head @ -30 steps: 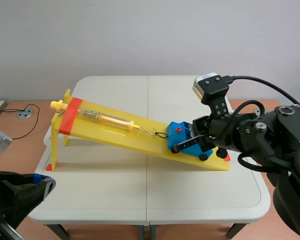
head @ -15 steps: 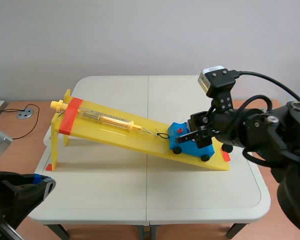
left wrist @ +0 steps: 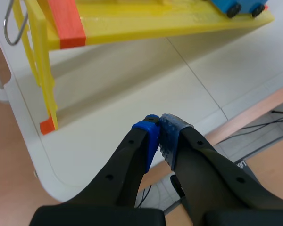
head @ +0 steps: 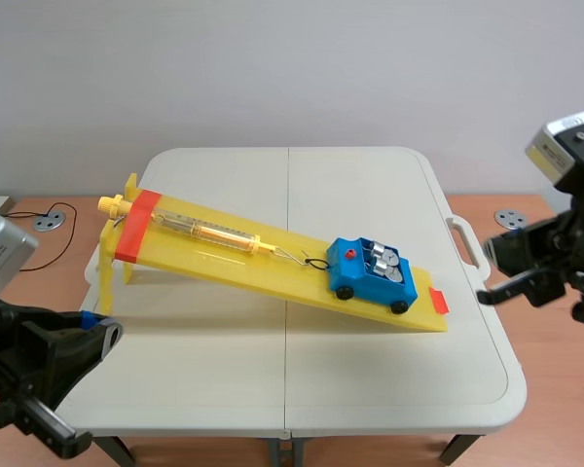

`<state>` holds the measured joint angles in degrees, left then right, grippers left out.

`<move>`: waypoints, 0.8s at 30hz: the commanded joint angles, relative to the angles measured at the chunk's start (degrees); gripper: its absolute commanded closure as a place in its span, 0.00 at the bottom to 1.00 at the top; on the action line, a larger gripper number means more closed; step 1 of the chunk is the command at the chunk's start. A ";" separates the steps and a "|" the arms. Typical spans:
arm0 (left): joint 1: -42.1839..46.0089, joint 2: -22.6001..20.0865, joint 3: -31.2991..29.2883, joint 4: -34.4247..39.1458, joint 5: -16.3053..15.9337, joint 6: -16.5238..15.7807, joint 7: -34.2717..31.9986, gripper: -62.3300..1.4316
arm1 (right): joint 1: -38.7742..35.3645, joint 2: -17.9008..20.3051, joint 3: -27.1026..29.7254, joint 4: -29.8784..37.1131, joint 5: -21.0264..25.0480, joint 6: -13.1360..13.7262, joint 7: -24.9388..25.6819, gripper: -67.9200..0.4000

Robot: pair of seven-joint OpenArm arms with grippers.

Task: Place the four metal weights on the blue cart on the ramp.

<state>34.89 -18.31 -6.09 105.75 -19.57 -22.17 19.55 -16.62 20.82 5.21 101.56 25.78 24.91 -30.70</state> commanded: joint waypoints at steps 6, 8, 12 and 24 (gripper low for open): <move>-5.46 4.55 1.31 7.52 0.63 -2.03 -4.50 0.92 | -12.15 5.07 8.87 8.00 3.45 7.26 5.97 0.98; -6.97 5.14 3.15 7.52 3.30 -1.99 -4.52 0.92 | -16.13 5.05 10.71 8.00 3.48 8.20 5.97 0.98; -10.58 6.29 7.37 7.52 9.05 -1.29 -4.74 0.93 | -23.67 5.03 13.75 8.00 3.39 10.38 6.36 0.98; -21.38 10.88 15.15 -0.48 20.28 6.32 -6.99 0.93 | -38.58 4.24 19.10 8.00 2.95 13.05 7.93 0.98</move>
<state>15.62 -9.10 9.98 103.18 1.80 -18.81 19.62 -55.18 22.85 21.69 103.68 26.20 36.34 -28.95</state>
